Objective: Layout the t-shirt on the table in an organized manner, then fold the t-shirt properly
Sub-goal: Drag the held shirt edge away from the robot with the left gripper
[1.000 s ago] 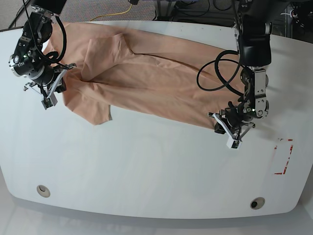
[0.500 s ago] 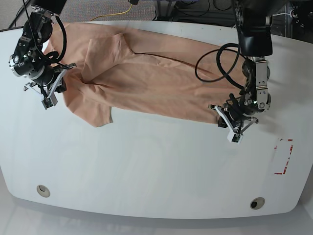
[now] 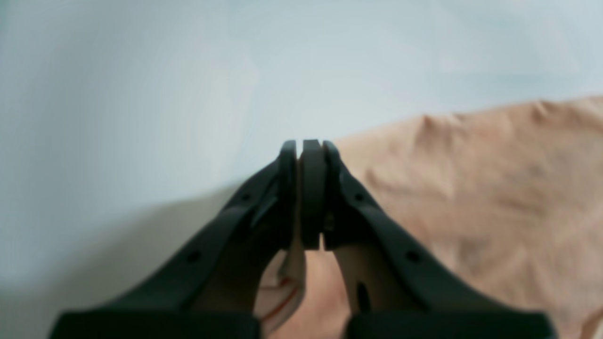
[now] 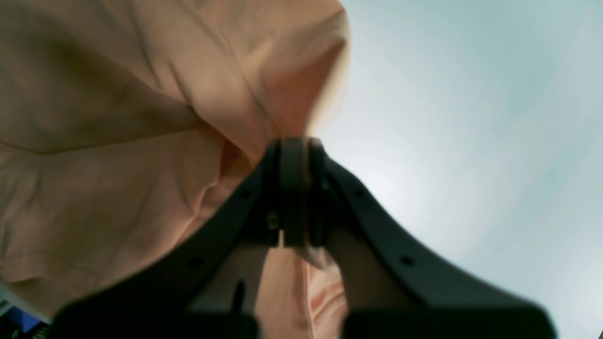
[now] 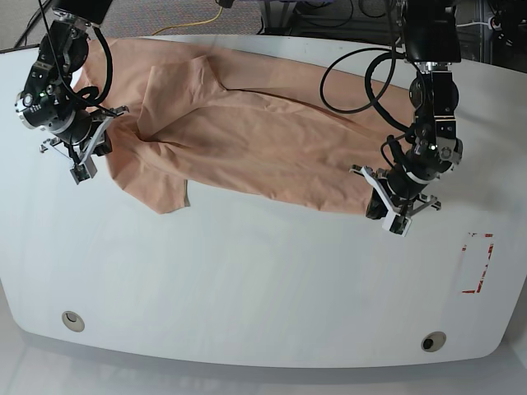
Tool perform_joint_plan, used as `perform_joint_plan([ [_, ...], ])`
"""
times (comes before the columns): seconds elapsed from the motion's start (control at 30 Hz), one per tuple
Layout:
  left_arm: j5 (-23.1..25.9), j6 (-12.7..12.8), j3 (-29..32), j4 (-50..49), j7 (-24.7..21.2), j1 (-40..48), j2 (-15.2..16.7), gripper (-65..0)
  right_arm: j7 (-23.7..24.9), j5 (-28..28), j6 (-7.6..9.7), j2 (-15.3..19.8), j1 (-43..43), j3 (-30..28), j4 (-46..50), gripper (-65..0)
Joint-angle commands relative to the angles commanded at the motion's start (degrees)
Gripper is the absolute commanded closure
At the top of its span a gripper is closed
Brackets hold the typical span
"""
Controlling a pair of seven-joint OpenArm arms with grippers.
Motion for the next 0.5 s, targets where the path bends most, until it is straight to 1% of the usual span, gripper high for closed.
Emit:
perform_joint_plan([
  [0.13, 0.09, 0.0, 0.0, 2.9, 0.0, 2.64, -0.44, 0.0, 0.0, 0.0, 0.0, 0.0, 0.0, 0.0, 0.0, 0.0],
  [0.3, 0.09, 0.0, 0.0, 5.63, 0.09, 6.07, -2.9, 0.0, 0.0, 0.0, 0.0, 0.0, 0.0, 0.0, 0.0, 0.0],
  [0.5, 0.09, -0.09, -0.09, 6.68, 0.09, 10.11, -3.16, 0.0, 0.0, 0.0, 0.0, -0.18, 0.62, 0.0, 0.0, 0.0],
])
